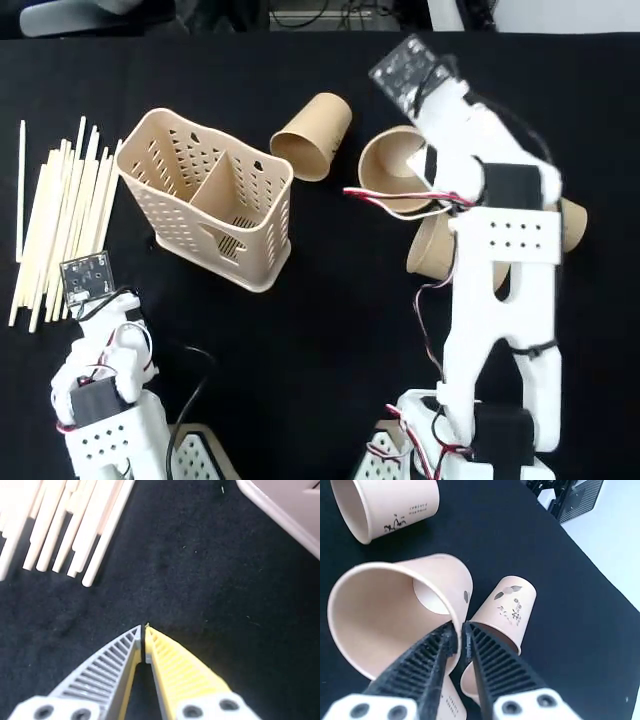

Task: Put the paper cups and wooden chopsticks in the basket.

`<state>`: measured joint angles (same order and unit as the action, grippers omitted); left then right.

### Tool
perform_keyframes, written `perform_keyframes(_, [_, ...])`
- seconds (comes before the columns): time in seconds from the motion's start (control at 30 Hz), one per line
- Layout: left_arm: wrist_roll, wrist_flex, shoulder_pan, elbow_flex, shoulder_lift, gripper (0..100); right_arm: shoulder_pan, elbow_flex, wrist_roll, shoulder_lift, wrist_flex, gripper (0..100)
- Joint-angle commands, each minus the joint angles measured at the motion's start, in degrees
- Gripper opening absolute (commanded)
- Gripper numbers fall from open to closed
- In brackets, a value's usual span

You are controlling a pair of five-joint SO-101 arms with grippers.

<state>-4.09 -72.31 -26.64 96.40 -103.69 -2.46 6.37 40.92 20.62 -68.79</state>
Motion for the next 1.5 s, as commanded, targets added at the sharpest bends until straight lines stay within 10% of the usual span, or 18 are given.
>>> perform_keyframes(0.0, [0.44, -0.44, -0.22, 0.92, -0.53, 3, 1.67, -9.71, -3.69, 2.24, -6.51, 1.1])
perform_keyframes(0.73, [0.44, -0.44, -0.22, 0.92, -0.53, 3, 19.52, -46.99, -16.0, 2.77, -32.26, 1.1])
perform_keyframes(1.47, [0.44, -0.44, -0.22, 0.92, -0.53, 3, 37.19, -36.62, -24.09, 2.51, -32.44, 1.1])
